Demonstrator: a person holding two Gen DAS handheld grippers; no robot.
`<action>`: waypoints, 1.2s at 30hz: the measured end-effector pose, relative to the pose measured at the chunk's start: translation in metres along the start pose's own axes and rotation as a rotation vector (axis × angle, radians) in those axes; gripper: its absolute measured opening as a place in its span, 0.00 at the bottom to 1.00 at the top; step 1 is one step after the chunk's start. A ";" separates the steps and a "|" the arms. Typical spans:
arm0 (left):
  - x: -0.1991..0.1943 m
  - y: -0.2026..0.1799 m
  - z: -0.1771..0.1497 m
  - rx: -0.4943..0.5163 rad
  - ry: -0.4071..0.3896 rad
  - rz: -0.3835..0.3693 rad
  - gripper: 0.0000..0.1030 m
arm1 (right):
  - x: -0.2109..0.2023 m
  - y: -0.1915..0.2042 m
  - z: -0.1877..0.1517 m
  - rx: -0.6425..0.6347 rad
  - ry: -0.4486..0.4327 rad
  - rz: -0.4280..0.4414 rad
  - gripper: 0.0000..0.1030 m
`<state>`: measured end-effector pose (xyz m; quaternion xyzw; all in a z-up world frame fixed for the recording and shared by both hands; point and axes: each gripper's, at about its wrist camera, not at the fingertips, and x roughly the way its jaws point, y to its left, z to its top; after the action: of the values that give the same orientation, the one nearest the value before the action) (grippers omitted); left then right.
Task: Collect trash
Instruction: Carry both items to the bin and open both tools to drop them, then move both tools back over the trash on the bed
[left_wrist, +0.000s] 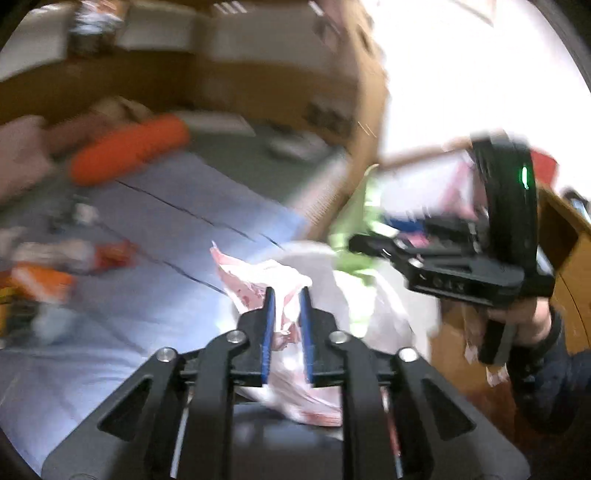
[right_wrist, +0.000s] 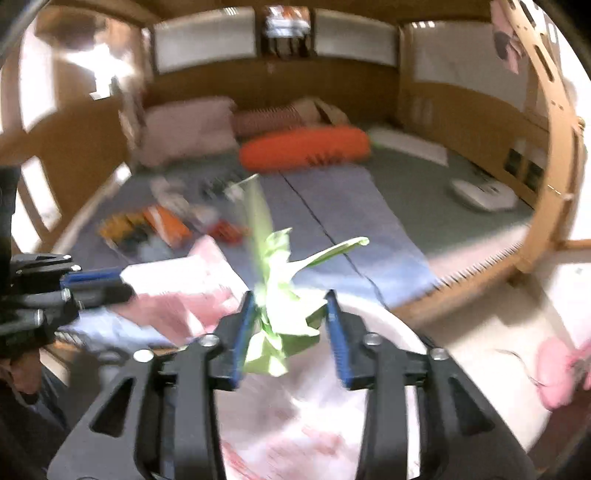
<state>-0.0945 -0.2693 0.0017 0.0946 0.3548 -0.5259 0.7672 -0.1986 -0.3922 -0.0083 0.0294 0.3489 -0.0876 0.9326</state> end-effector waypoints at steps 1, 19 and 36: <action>0.011 -0.008 0.001 0.022 0.031 0.006 0.54 | -0.004 -0.011 -0.003 0.014 0.004 -0.023 0.74; -0.172 0.177 -0.054 -0.414 -0.294 0.868 0.97 | 0.042 0.170 0.074 0.093 -0.218 0.259 0.96; -0.184 0.214 -0.117 -0.592 -0.249 0.943 0.97 | 0.120 0.239 0.081 0.119 -0.145 0.234 0.96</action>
<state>0.0050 0.0189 -0.0140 -0.0387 0.3133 -0.0119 0.9488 -0.0134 -0.1843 -0.0272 0.1189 0.2689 -0.0008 0.9558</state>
